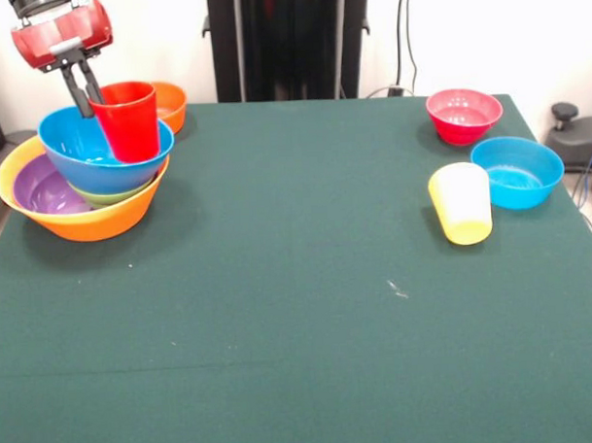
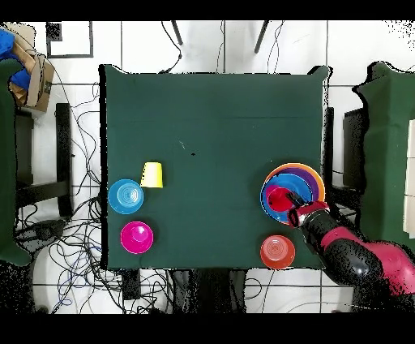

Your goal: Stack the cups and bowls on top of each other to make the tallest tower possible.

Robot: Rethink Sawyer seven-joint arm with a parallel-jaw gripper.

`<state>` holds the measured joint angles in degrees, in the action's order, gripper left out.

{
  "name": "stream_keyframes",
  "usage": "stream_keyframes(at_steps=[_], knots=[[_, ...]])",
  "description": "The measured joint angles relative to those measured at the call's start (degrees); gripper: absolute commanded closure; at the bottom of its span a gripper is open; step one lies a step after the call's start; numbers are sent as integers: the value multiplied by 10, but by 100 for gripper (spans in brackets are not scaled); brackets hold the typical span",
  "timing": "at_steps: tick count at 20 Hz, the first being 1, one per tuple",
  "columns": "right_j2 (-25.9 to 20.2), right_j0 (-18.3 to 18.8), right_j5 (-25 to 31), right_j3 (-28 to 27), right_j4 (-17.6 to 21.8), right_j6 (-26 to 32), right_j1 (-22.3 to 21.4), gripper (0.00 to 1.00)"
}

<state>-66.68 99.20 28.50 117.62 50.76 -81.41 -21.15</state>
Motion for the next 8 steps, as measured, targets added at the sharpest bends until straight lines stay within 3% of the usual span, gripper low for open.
stream_keyframes(at_steps=[8], knots=[[0, 0, 0, 0, 0, 14, 5, 100]])
